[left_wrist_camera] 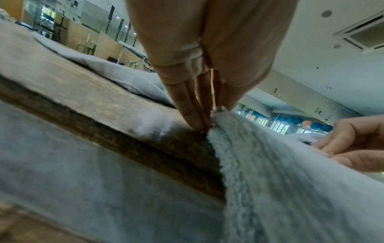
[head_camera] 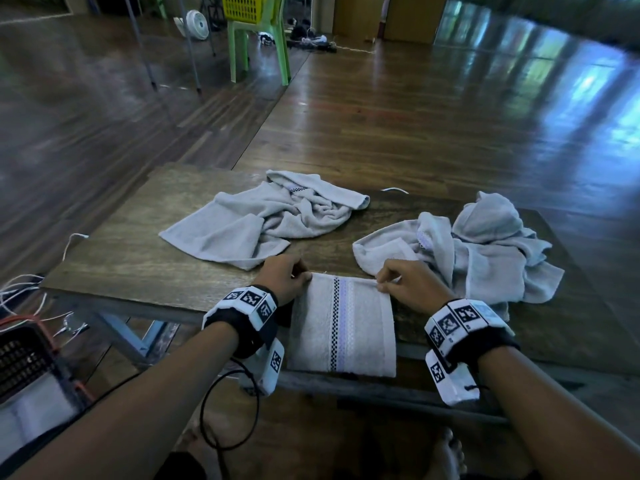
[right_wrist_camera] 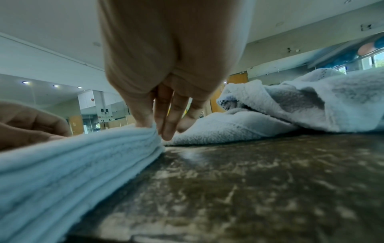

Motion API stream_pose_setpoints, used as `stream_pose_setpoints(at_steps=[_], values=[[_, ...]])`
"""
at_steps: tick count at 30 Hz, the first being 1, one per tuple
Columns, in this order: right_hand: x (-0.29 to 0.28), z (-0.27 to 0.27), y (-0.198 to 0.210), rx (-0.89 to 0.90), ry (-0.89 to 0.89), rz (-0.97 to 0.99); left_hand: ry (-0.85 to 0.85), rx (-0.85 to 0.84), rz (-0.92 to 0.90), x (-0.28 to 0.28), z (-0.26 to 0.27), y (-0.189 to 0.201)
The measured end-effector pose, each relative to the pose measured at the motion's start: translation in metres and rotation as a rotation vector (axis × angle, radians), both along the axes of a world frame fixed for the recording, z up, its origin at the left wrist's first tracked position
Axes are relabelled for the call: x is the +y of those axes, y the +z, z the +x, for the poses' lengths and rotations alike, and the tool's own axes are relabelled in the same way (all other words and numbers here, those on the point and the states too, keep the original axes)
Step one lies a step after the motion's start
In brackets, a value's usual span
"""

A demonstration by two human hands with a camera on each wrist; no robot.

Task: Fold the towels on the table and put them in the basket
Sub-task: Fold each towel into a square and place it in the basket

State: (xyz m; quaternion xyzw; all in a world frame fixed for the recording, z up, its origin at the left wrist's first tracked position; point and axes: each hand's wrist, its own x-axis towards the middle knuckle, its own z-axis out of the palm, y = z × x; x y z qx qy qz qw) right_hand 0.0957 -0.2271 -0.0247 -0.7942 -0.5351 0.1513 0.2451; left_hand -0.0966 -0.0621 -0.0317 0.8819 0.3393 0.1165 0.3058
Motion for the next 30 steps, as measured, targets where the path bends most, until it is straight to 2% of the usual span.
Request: stream_pose_setpoints(at_steps=[11,14,16,18,20,24,30], values=[[0.011,-0.001,-0.008,-0.111,-0.035,0.021,-0.029,0.073,0.099,0.004,0.002,-0.003],[0.014,-0.006,-0.008,-0.219,-0.021,-0.019,-0.082,0.116,0.302,-0.011,0.0,0.002],[0.011,-0.014,-0.003,-0.356,0.001,-0.085,-0.156,0.115,0.418,-0.027,-0.003,0.005],[0.006,-0.024,0.001,-0.536,0.029,-0.14,-0.235,0.196,0.438,-0.044,-0.004,0.001],[0.0,-0.036,0.004,-0.628,0.046,-0.188,-0.265,0.285,0.409,-0.055,-0.006,-0.007],[-0.006,-0.05,-0.003,-0.546,0.014,-0.306,-0.188,0.324,0.416,-0.065,-0.008,-0.022],[-0.006,-0.058,-0.019,-0.422,-0.116,-0.408,-0.116,0.329,0.264,-0.068,0.001,-0.026]])
